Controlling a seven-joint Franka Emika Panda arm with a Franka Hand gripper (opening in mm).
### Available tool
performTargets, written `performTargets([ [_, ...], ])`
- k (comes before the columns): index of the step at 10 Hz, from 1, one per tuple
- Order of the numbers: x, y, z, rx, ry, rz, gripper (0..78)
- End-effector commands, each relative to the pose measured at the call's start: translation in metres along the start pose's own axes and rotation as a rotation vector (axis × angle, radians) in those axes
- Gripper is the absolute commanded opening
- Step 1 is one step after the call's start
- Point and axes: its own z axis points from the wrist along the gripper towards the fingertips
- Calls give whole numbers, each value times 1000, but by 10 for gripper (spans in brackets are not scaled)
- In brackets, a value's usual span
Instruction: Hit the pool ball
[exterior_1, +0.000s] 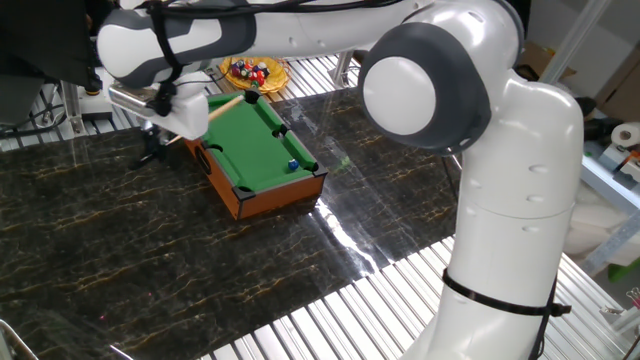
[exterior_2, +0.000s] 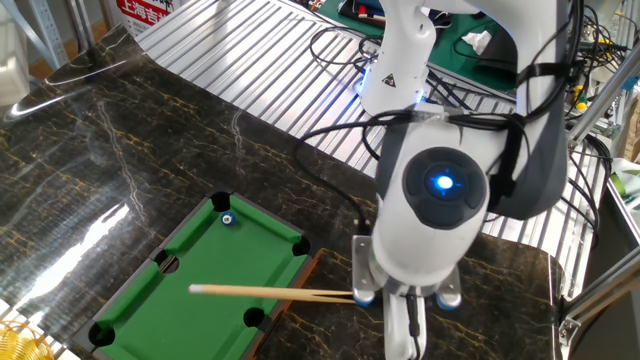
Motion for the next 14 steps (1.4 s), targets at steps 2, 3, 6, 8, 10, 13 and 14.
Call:
performTargets([
  [2,18,31,4,-120,52,396,11],
  [3,17,31,4,-139,47,421,11],
  [6,17,31,4,-163,48,493,11],
  [8,17,31,4,-171,58,541,11],
  [10,14,31,5,-179,100,565,11],
  [13,0,32,13,-188,106,576,11],
  [14,-1,33,17,-194,103,579,11],
])
